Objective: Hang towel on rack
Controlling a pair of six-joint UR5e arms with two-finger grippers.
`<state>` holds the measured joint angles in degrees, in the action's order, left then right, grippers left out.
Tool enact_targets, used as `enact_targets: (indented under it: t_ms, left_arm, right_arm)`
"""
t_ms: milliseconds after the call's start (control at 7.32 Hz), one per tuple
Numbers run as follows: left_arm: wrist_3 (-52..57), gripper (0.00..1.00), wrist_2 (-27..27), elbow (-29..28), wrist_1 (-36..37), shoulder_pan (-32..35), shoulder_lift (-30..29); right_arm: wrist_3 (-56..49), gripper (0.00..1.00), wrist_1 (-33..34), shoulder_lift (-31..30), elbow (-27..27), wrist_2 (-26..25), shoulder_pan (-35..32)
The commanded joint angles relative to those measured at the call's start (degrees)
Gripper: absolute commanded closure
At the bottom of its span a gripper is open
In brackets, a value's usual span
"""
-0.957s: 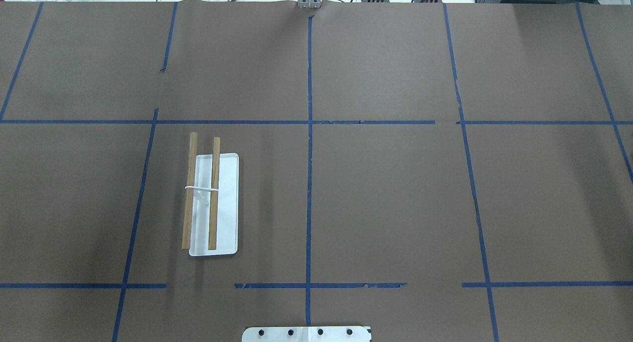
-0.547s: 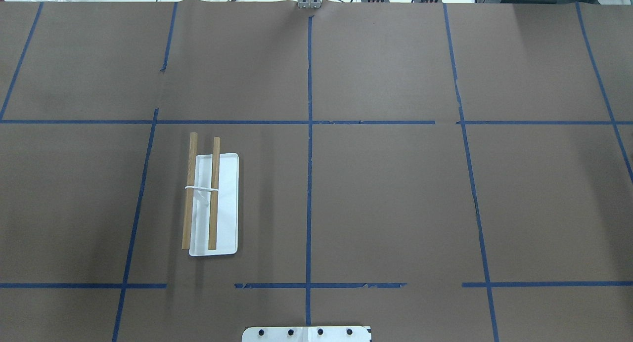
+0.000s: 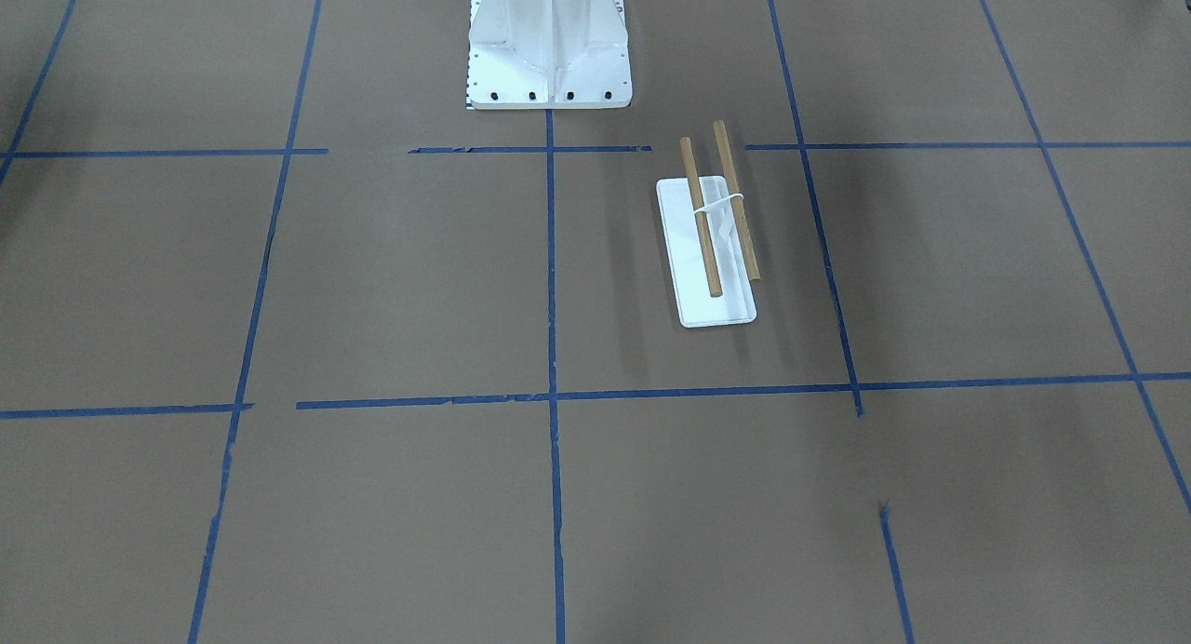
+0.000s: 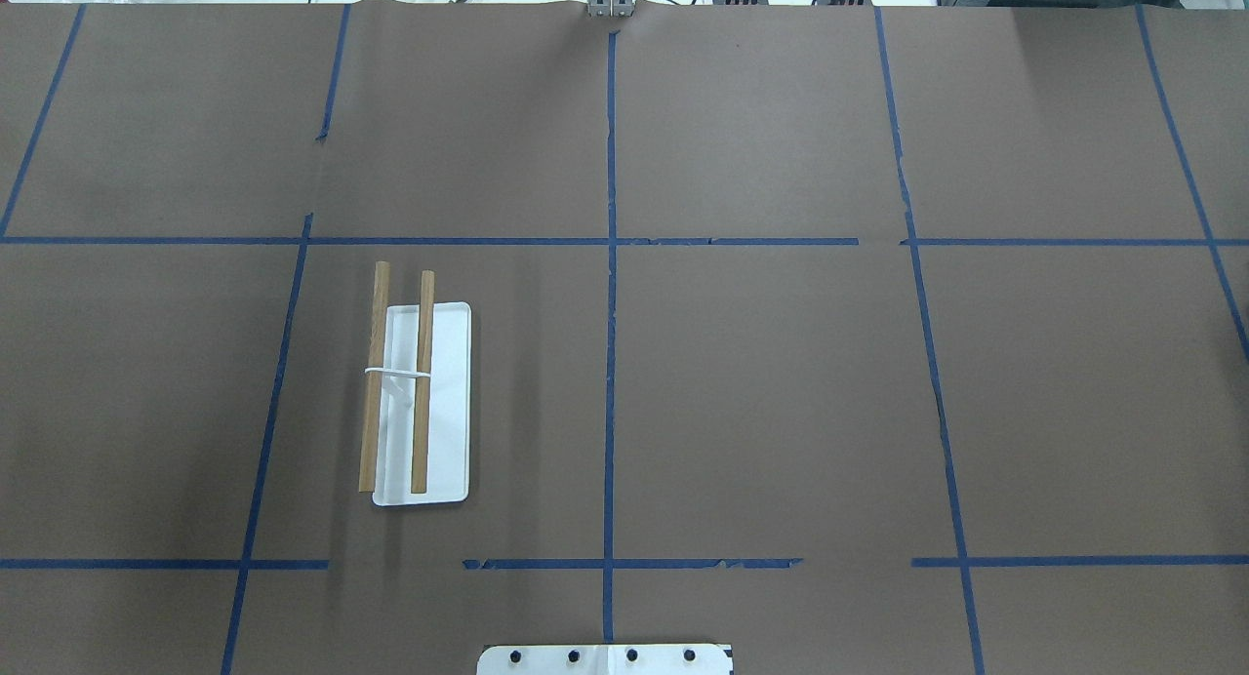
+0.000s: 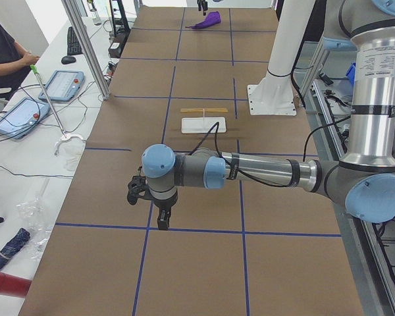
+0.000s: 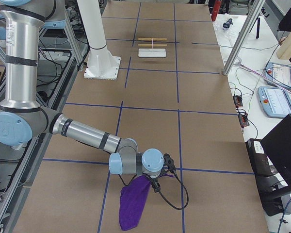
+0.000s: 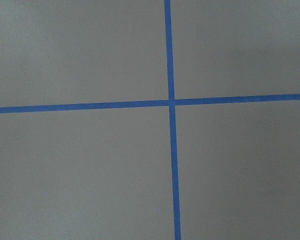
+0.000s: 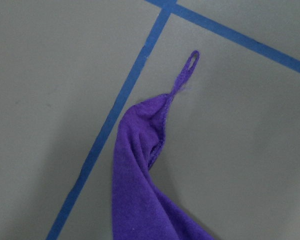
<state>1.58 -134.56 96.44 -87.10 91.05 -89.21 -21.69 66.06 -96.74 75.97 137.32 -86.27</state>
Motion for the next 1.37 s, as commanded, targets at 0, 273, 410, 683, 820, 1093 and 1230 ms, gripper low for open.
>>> enact_targets:
  t_ms: [0,273,410,683,820,1093,1230]
  left_arm:
    - [0.0,0.0,0.0,0.15,0.0,0.0,0.0]
    - [-0.09,0.0,0.0,0.15,-0.35,0.0,0.0]
    - [-0.09,0.0,0.0,-0.02,-1.39,0.0,0.0]
    - [-0.09,0.0,0.0,0.06,-1.41,0.0,0.0]
    - [-0.09,0.0,0.0,0.06,-1.49,0.0,0.0]
    - [0.0,0.0,0.0,0.15,-1.49,0.0,0.0]
    - [0.0,0.0,0.0,0.5,-1.49,0.09,0.09]
  right_arm:
    - [-0.64,0.0,-1.02,-0.37,-1.7,-0.39,2.86]
    - [-2.29,0.0,-1.02,-0.64,-4.06,-0.48,4.0]
    - [-2.83,0.0,-1.02,-0.81,-4.34,-1.26,4.18]
    - [-2.75,0.0,-1.02,-1.08,-5.92,-1.44,5.49]
    - [-2.75,0.0,-1.02,-1.08,-6.01,-1.53,5.85]
    - [-2.66,0.24,-1.19,-0.99,-6.19,-2.67,6.82]
    - [-2.48,0.67,-2.76,-0.82,-6.19,-3.11,7.6]
